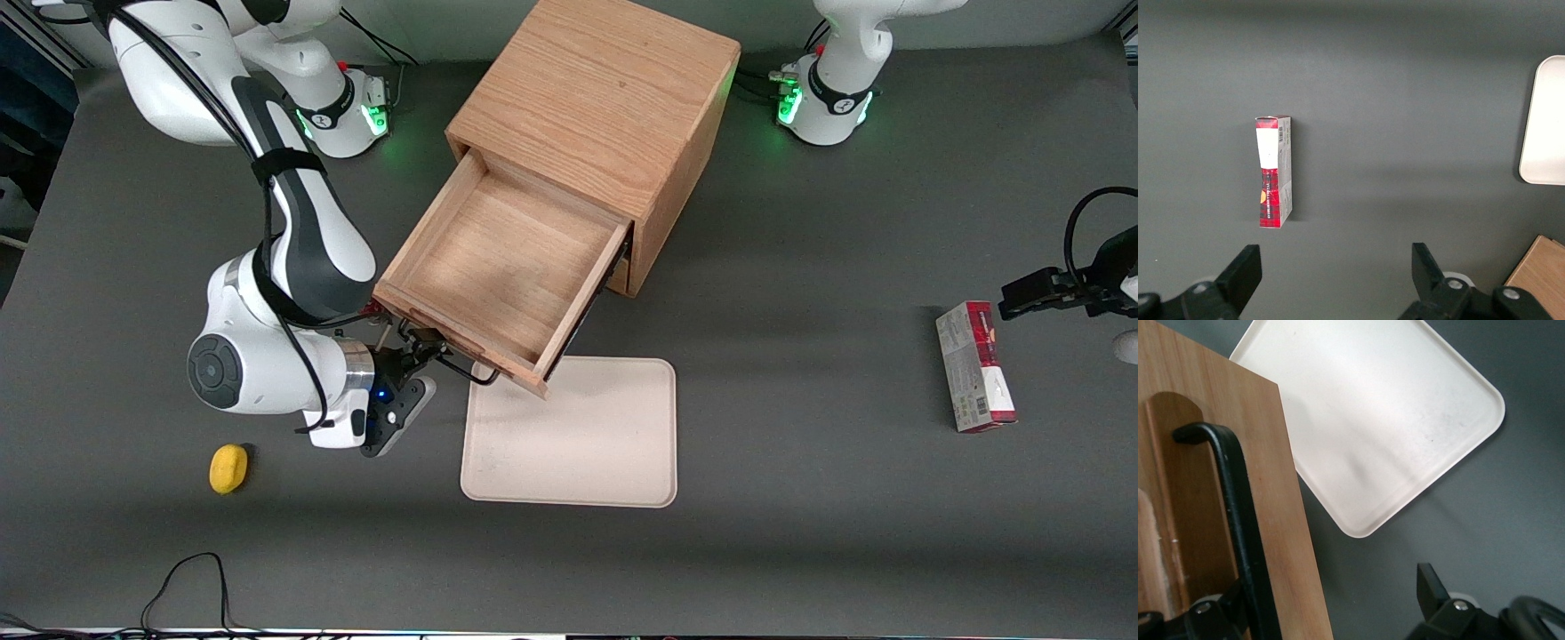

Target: Open upper drawer

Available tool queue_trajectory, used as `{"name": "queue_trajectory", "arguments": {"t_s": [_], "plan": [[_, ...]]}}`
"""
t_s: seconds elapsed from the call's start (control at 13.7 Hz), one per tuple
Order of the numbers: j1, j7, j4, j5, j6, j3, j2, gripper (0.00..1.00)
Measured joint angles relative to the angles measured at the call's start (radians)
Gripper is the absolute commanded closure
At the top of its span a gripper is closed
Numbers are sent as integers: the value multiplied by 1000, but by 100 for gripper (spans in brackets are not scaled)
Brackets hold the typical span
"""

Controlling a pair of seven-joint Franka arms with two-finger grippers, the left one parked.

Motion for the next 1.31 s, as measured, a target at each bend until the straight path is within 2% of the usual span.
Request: {"name": "queue_trajectory", "arguments": {"t_s": [1.31], "plan": [[-2,15,77,2,-42,15,2,0]]}}
